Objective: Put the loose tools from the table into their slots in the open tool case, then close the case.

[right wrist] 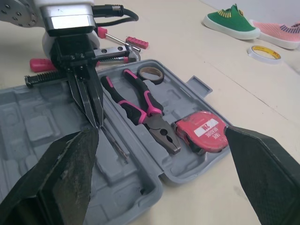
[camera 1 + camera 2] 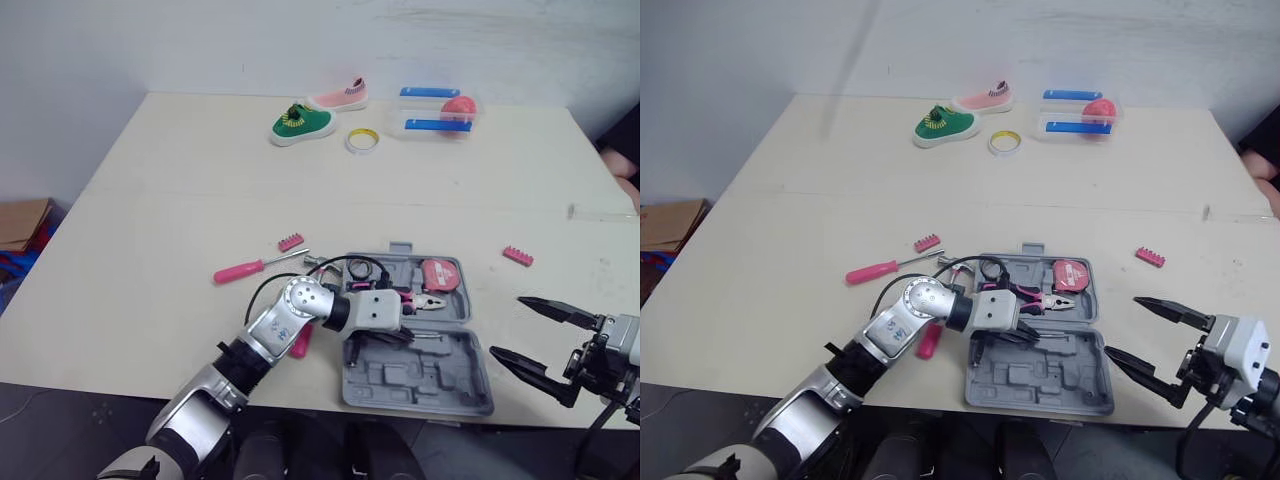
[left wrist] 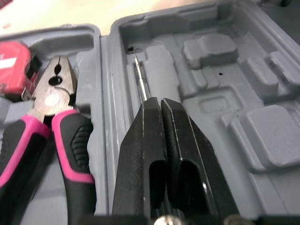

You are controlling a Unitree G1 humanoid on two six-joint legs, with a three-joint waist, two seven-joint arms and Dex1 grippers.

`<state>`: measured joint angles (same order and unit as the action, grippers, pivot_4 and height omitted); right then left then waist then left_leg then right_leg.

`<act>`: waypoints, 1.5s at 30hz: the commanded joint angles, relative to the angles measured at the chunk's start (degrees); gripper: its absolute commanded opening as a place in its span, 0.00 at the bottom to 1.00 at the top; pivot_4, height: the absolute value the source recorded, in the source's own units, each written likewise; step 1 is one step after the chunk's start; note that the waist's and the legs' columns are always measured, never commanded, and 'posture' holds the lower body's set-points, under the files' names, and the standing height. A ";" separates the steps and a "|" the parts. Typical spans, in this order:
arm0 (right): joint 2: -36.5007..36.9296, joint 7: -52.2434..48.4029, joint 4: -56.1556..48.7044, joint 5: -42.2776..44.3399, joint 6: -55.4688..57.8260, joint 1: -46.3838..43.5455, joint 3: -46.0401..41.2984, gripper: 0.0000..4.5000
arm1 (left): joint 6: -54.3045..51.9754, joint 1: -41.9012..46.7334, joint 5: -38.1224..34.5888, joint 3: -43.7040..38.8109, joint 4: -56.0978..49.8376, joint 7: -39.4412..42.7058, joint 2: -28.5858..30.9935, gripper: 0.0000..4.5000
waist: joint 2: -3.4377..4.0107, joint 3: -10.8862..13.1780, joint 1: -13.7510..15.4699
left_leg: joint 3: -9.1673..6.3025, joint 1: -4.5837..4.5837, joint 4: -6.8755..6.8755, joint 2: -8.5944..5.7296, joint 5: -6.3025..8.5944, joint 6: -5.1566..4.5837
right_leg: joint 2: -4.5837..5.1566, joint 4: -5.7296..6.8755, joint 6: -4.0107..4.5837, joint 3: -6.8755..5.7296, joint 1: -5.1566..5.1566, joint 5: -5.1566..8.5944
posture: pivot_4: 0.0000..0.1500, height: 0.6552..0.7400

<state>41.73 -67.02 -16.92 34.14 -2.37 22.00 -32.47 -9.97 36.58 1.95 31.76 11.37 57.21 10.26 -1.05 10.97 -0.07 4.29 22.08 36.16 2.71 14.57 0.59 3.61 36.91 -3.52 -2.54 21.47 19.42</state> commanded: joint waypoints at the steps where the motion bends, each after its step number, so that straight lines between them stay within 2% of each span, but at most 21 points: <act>1: -0.62 -0.74 0.61 0.34 -1.89 0.09 -1.12 1.00 | -5.92 -1.38 3.25 2.04 0.12 -0.14 2.01 0.01 | -0.04 -0.06 0.00 | 0.00 0.00 0.00 0.00 0.00 0.00 | 0.00 0.00 0.00 0.00 0.00 0.00 | 1.00 1.00; 9: -0.93 -1.79 2.68 0.17 -3.89 -0.08 -0.95 1.00 | -16.58 -2.08 5.56 5.65 -2.37 -0.36 4.31 0.01 | -0.12 -0.26 0.01 | -0.01 -0.02 -0.02 0.02 0.00 0.00 | 0.01 -0.01 0.01 0.01 -0.03 0.01 | 1.00 1.00; 13: -0.96 -2.03 3.35 0.16 -4.58 -0.33 -0.81 1.00 | -16.71 -2.09 4.70 5.40 -1.91 -2.26 3.22 0.01 | -0.26 -0.56 -0.01 | -0.01 -0.23 -0.09 0.04 0.04 0.01 | 0.02 -0.09 0.05 0.02 -0.25 0.03 | 1.00 1.00; 17: -0.95 -2.32 4.06 0.24 -5.24 -0.34 -0.88 1.00 | -11.81 -2.04 -1.55 0.62 -4.20 -1.15 0.39 0.01 | -0.24 -0.57 0.09 | -0.05 -0.91 -0.23 0.10 0.23 0.01 | 0.04 -0.41 0.14 -0.05 -0.99 0.08 | 1.00 1.00; 21: -0.29 -3.58 6.10 0.81 -5.93 -0.43 -2.33 1.00 | -6.39 -1.07 -10.79 -7.43 -8.70 3.50 -0.10 0.01 | -0.16 -0.49 0.13 | -0.04 -0.69 -0.23 0.11 0.26 0.00 | 0.07 -0.42 0.15 -0.06 -0.79 0.08 | 1.00 1.00; 26: 1.04 -4.26 10.23 1.09 -6.27 -1.20 -4.83 1.00 | -5.77 0.94 -22.00 -19.55 -10.89 6.15 1.40 0.01 | -0.05 -0.42 0.06 | -0.05 -0.60 -0.20 0.11 0.26 0.01 | 0.08 -0.39 0.14 -0.13 -0.71 0.08 | 1.00 1.00; 28: 1.57 -5.03 11.98 0.51 -7.12 -1.28 -5.58 1.00 | -4.55 1.21 -22.00 -21.20 -10.68 6.92 3.82 0.12 | -0.05 -0.42 0.06 | -0.05 -0.65 -0.20 0.11 0.26 0.01 | 0.07 -0.39 0.14 -0.15 -0.76 0.08 | 1.00 1.00; 29: 2.19 -5.39 14.18 0.18 -7.97 -1.55 -6.87 1.00 | -4.77 0.96 -21.55 -22.40 -10.40 8.48 7.59 0.20 | -0.03 -0.44 -0.01 | -0.04 -0.68 -0.21 0.10 0.26 0.01 | 0.07 -0.39 0.14 -0.15 -0.78 0.08 | 1.00 1.00; 32: 4.00 -5.91 21.17 -0.61 -10.37 -2.34 -10.54 1.00 | -2.49 -0.55 -21.43 -27.85 -8.34 10.01 16.04 0.48 | -0.01 -0.34 -0.29 | 0.05 -0.77 -0.27 0.10 0.28 0.04 | 0.02 -0.41 0.14 -0.10 -0.78 0.08 | 1.00 1.00; 37: 6.05 -7.31 31.76 -2.48 -16.16 -2.50 -14.28 1.00 | 6.68 -7.62 -22.02 -38.25 -4.25 9.30 24.97 0.99 | -0.01 -0.29 -0.12 | 0.15 -0.80 -0.47 0.14 0.28 0.09 | 0.07 -0.44 0.22 -0.07 -0.68 0.12 | 1.00 1.00; 42: 6.79 -7.39 38.26 -2.97 -20.07 -2.25 -16.50 1.00 | 5.34 -14.61 -23.03 -48.42 -0.85 4.54 31.12 0.99 | -0.02 -0.28 -0.02 | 0.15 -0.77 -0.57 0.10 0.30 0.04 | 0.29 -0.57 0.22 -0.12 -0.70 0.12 | 1.00 1.00; 45: 7.90 -6.48 46.50 -4.72 -26.29 -2.01 -18.45 1.00 | 3.04 -23.72 -25.51 -60.19 4.64 4.66 38.32 0.99 | -0.07 -0.24 -0.50 | 0.21 -0.80 -0.78 0.10 0.30 0.04 | 0.37 -0.61 0.28 -0.13 -0.60 0.16 | 1.00 1.00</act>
<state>48.26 -73.99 26.06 29.97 -25.04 19.41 -47.49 -6.07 14.88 -21.26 -21.15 14.29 62.47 46.05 -1.12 10.73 -0.56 4.60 21.27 35.26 2.82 14.87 0.63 3.99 36.30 -3.19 -2.62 20.97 19.60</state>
